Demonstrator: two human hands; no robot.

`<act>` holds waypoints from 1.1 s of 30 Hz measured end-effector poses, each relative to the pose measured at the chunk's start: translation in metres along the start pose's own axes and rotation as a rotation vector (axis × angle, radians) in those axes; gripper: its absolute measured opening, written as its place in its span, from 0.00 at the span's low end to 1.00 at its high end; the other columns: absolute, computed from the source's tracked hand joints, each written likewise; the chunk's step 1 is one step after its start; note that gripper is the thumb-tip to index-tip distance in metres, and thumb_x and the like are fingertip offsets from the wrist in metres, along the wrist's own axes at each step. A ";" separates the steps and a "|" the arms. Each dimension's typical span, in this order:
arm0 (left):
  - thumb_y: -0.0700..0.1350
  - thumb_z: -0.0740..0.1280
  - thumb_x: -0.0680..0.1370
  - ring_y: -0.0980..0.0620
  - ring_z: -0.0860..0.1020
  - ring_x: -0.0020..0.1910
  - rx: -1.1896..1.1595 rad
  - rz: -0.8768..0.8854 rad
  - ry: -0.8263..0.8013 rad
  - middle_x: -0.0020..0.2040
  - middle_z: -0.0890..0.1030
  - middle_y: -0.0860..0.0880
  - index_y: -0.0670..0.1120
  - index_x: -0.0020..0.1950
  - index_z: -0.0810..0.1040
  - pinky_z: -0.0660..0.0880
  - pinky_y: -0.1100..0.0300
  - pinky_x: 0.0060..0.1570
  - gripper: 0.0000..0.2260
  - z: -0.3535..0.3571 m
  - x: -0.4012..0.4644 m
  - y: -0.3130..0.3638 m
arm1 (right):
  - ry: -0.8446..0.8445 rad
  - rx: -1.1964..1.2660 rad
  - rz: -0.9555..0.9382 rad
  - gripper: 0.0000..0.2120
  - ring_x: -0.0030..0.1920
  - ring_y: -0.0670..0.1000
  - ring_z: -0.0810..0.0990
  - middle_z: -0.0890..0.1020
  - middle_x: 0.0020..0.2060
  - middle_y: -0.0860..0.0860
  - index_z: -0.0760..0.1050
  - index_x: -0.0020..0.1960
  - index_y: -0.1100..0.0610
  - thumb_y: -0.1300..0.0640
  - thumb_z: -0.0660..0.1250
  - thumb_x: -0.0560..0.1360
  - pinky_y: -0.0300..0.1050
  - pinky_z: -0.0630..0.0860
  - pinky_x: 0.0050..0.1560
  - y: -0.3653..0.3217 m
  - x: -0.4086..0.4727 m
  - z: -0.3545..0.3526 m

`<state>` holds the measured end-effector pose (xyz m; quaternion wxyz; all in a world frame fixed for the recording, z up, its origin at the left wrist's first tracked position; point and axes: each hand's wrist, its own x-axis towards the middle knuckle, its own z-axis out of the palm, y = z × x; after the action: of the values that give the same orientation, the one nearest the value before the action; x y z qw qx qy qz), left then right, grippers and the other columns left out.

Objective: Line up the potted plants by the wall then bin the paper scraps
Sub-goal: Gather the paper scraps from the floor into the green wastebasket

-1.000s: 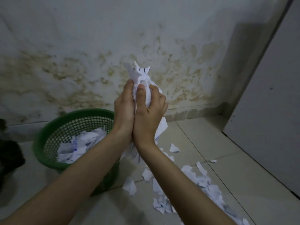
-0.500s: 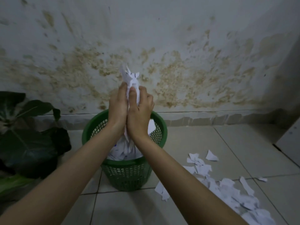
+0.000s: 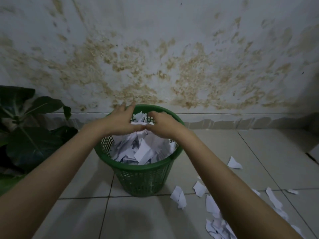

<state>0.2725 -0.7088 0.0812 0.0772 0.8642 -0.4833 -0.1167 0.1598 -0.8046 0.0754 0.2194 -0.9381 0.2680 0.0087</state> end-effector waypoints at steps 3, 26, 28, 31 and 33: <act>0.57 0.68 0.72 0.40 0.34 0.74 0.150 0.079 -0.250 0.75 0.32 0.43 0.53 0.74 0.30 0.44 0.42 0.74 0.49 0.003 -0.001 0.009 | -0.231 -0.136 -0.072 0.35 0.75 0.60 0.54 0.55 0.76 0.59 0.45 0.77 0.56 0.49 0.61 0.78 0.61 0.54 0.74 -0.007 -0.013 -0.003; 0.71 0.60 0.69 0.42 0.48 0.77 0.565 -0.035 -0.632 0.77 0.39 0.43 0.50 0.73 0.29 0.52 0.47 0.75 0.50 0.010 -0.007 0.024 | -0.513 -0.362 0.006 0.37 0.74 0.56 0.59 0.56 0.76 0.53 0.46 0.77 0.54 0.43 0.61 0.76 0.50 0.61 0.71 -0.015 -0.014 -0.008; 0.71 0.61 0.68 0.39 0.48 0.76 0.669 -0.060 -0.586 0.77 0.38 0.40 0.50 0.72 0.27 0.54 0.46 0.74 0.53 0.007 -0.008 0.020 | -0.588 -0.494 0.040 0.44 0.75 0.57 0.55 0.50 0.77 0.52 0.37 0.77 0.52 0.40 0.62 0.75 0.52 0.58 0.72 -0.015 -0.015 -0.017; 0.63 0.64 0.73 0.37 0.44 0.76 0.707 -0.109 -0.557 0.76 0.36 0.38 0.49 0.73 0.27 0.52 0.44 0.74 0.50 0.032 -0.010 0.013 | -0.515 -0.549 0.140 0.41 0.75 0.62 0.54 0.50 0.76 0.61 0.34 0.76 0.54 0.48 0.60 0.78 0.59 0.55 0.72 -0.011 -0.015 0.013; 0.58 0.65 0.74 0.37 0.46 0.76 0.628 -0.161 -0.575 0.76 0.38 0.38 0.48 0.72 0.26 0.52 0.44 0.74 0.49 0.046 -0.007 0.006 | -0.463 -0.523 0.245 0.36 0.75 0.64 0.42 0.42 0.76 0.63 0.32 0.76 0.52 0.50 0.55 0.80 0.64 0.45 0.72 -0.006 -0.008 0.041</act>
<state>0.2515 -0.7066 0.0393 -0.3365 0.8131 -0.4284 -0.2055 0.1600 -0.7789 0.0416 0.0243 -0.8966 0.3103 0.3151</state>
